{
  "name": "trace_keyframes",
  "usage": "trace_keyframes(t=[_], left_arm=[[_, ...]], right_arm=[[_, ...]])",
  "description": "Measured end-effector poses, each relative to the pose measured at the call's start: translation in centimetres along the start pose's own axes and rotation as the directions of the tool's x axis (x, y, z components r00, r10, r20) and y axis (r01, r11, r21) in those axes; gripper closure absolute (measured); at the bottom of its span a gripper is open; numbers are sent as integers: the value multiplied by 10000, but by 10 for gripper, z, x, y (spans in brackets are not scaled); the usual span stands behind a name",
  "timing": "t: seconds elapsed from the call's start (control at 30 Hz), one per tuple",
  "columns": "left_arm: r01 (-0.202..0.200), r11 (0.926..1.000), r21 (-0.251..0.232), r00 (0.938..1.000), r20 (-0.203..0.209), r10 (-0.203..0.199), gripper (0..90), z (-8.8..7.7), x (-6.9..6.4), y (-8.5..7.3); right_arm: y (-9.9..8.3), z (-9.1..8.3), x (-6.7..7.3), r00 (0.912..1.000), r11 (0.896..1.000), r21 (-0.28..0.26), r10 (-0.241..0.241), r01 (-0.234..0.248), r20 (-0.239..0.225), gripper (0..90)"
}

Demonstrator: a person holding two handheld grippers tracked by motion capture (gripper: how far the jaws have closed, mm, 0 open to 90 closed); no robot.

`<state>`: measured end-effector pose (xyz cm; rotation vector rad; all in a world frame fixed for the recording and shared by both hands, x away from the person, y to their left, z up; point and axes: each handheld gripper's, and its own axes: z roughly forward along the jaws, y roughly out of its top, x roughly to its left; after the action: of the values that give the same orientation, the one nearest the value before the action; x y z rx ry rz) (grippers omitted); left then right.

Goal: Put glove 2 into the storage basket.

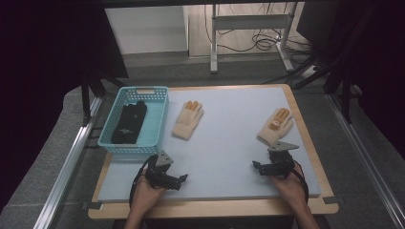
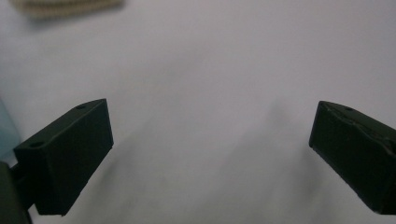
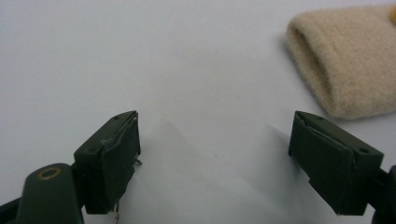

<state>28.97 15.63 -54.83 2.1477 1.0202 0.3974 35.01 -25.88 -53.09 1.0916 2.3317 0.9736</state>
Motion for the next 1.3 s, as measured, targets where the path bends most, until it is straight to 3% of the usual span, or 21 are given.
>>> trace_keyframes(t=[0.07, 0.27, 0.5, 0.73, 1.03, 1.17, 1.3], left_arm=[[57, 9998, 205, 9999, -129, -54, 3, 1, 1, -1], [206, 9992, 348, 9998, 63, -209, 1, 2, 3, 0], [218, 9993, 317, 9997, 64, -220, 1, 2, 3, -1], [200, 9993, 303, 9998, 39, -201, 3, 2, 3, -1], [187, 9994, 280, 9998, 16, -188, 4, 2, 2, -1], [197, 9995, 241, 9998, 14, -197, 5, 2, 2, -2], [249, 9995, 218, 9997, 10, -249, 7, 2, 2, -2]], right_arm=[[0, 0, 0, 10000, 10000, 3, 5, -5, -10, 163], [0, -1, 3, 10000, 9999, -70, -82, 82, 48, 175], [20, 11, 21, 9928, 9995, -285, -167, 135, -1184, 203], [56, 40, 44, 9831, 9984, -6, -560, 568, -1743, 208], [97, 74, 61, 9669, 9959, -66, -895, 905, -2390, 377], [113, 87, 72, 9591, 9913, -215, -1310, 1298, -2509, 462], [126, 100, 77, 9492, 9916, -355, -1291, 1242, -2869, 551]])
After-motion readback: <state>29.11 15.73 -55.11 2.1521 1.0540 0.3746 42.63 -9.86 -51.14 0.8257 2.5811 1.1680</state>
